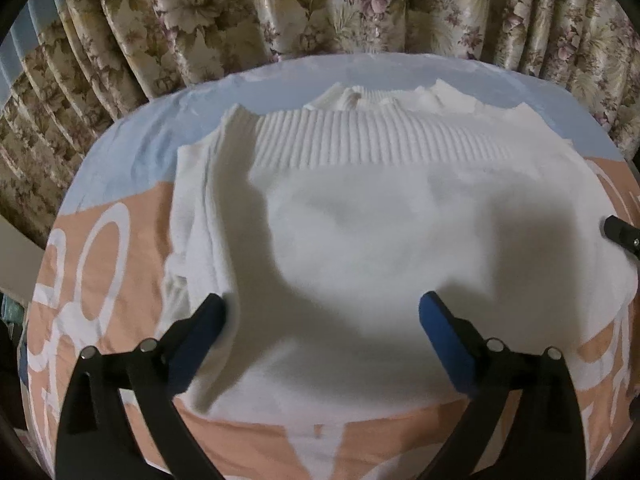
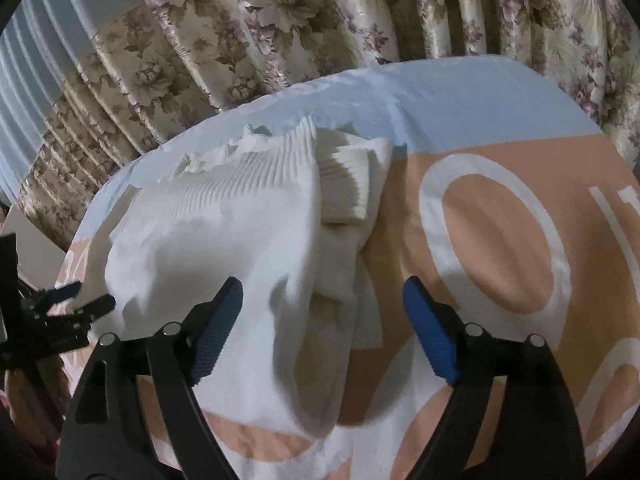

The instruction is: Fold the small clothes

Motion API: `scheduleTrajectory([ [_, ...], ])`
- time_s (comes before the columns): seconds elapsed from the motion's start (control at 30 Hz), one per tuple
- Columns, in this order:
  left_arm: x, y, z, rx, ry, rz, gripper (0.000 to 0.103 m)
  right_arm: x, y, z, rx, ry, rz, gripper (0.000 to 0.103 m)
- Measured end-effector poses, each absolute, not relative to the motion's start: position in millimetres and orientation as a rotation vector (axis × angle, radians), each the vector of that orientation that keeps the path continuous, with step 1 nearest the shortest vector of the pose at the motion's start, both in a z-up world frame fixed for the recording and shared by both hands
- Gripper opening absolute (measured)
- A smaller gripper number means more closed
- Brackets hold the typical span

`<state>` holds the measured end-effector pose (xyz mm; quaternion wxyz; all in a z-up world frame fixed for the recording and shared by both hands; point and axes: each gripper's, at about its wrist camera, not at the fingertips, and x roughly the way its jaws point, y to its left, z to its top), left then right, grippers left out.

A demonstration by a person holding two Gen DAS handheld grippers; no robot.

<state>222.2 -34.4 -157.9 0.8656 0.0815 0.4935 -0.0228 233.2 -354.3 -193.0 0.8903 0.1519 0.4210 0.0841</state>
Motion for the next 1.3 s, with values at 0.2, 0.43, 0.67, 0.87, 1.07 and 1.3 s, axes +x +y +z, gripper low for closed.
scheduleTrajectory([
  [0.2,217,-35,-137,0.090,1.017,-0.027,0.098,244,-346,-193,0.256,0.877,0.181,0.083],
  [0.43,212,-53,-128,0.108,0.990,-0.097,0.101,247,-349,-196,0.269,0.874,0.175,0.083],
  [0.67,244,-50,-168,0.066,1.070,-0.102,0.101,250,-349,-199,0.259,0.888,0.184,0.083],
  [0.87,249,-43,-174,0.058,1.076,-0.101,0.101,256,-343,-204,0.232,0.895,0.195,0.083],
  [1.07,248,-47,-178,0.081,1.071,-0.087,0.101,263,-338,-206,0.241,0.896,0.207,0.075],
  [1.3,249,-48,-179,0.087,1.069,-0.081,0.101,278,-328,-205,0.239,0.916,0.239,0.045],
])
